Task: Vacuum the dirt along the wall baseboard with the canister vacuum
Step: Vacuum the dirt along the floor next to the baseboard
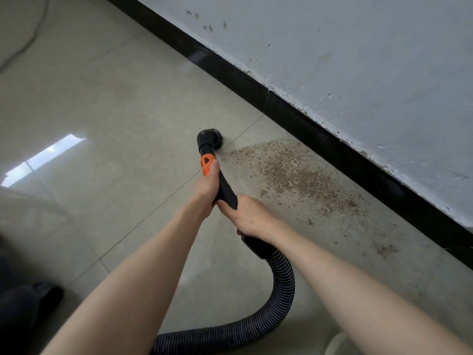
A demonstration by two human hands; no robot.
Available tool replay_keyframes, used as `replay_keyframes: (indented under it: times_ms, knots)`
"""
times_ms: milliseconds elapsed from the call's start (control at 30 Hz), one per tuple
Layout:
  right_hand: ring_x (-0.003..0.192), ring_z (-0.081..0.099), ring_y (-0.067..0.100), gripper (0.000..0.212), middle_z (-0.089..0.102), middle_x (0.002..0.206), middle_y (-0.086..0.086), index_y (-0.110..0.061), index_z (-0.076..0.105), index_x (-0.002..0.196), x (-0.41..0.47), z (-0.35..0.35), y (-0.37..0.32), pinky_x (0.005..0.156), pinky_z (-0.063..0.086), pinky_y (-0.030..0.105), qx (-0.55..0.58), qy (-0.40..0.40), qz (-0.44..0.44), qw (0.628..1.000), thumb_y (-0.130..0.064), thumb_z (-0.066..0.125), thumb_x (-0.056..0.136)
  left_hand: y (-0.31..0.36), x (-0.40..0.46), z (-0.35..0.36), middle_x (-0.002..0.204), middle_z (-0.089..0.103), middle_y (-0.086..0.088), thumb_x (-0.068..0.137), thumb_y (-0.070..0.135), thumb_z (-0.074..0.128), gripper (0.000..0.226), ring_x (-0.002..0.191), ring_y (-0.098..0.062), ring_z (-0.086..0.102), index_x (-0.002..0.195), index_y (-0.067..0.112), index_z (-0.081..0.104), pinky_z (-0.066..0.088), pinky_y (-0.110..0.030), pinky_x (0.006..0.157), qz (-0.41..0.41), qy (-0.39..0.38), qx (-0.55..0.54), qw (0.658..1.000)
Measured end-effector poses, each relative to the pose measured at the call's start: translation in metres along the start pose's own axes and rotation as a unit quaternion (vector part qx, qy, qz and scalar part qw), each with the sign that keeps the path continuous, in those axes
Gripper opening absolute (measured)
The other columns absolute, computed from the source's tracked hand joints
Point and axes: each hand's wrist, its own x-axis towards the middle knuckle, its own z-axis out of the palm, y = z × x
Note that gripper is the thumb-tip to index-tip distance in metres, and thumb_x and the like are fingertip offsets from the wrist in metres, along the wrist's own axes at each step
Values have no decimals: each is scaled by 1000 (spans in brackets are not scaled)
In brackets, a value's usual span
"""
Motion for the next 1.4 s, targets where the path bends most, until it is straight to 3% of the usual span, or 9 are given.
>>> replay_keyframes:
  times_ms: [167, 300, 500, 633, 833, 1033, 1267, 1400]
  knots:
    - [71, 67, 27, 47, 66, 78, 5, -19, 46, 90, -32, 7, 1, 66, 51, 35, -17, -30, 25, 999, -66, 38, 92, -22, -26, -7, 87, 60, -10, 89, 53, 46, 50, 80, -25, 60, 100, 5, 54, 51, -39, 82, -35, 9, 10, 999]
    - [76, 67, 28, 49, 66, 79, 4, -19, 48, 93, -53, 3, 3, 70, 51, 35, -9, -40, 58, 997, -67, 38, 91, -25, -48, -2, 87, 59, -8, 90, 52, 47, 51, 82, -24, 60, 107, 4, 53, 50, -34, 76, -53, -6, 13, 998]
    - [74, 66, 27, 51, 65, 78, 3, -18, 49, 96, -63, -7, -5, 72, 51, 35, -9, -37, 91, 995, -67, 36, 92, -12, -58, 3, 99, 56, -12, 92, 51, 46, 59, 92, -27, 57, 123, 1, 48, 50, -38, 84, -72, -32, 21, 997]
    - [76, 66, 27, 51, 64, 79, 3, -17, 49, 96, -61, -13, -7, 72, 50, 35, -8, -21, 104, 994, -66, 36, 92, -4, -55, 10, 93, 57, -9, 92, 51, 46, 57, 86, -24, 58, 120, 2, 49, 50, -33, 75, -77, -54, 39, 995]
    - [65, 64, 24, 48, 63, 70, 1, -17, 48, 95, -61, -28, 8, 69, 50, 35, 23, 3, 124, 992, -64, 36, 94, 1, -47, 40, 89, 55, -7, 92, 54, 45, 62, 86, -23, 56, 123, 1, 49, 48, -33, 74, -75, -85, 75, 991]
    - [70, 67, 26, 47, 64, 70, 3, -16, 49, 94, -51, -50, 32, 68, 49, 35, 32, 24, 126, 991, -62, 37, 95, 5, -33, 76, 90, 55, -7, 91, 57, 44, 64, 82, -21, 56, 122, 1, 49, 47, -30, 68, -63, -98, 96, 989]
    - [78, 67, 29, 51, 67, 84, 8, -13, 53, 103, -40, -72, 56, 76, 54, 39, 38, 62, 137, 988, -61, 37, 95, 14, -24, 118, 81, 53, -4, 90, 54, 47, 42, 73, -17, 55, 87, 13, 51, 48, -29, 69, -44, -123, 93, 987]
    - [79, 68, 29, 50, 68, 86, 8, -14, 53, 106, -40, -73, 70, 77, 55, 39, 49, 82, 152, 984, -60, 38, 95, 12, -26, 135, 80, 52, -5, 89, 55, 47, 49, 72, -18, 54, 99, 7, 51, 47, -31, 70, -52, -145, 117, 981]
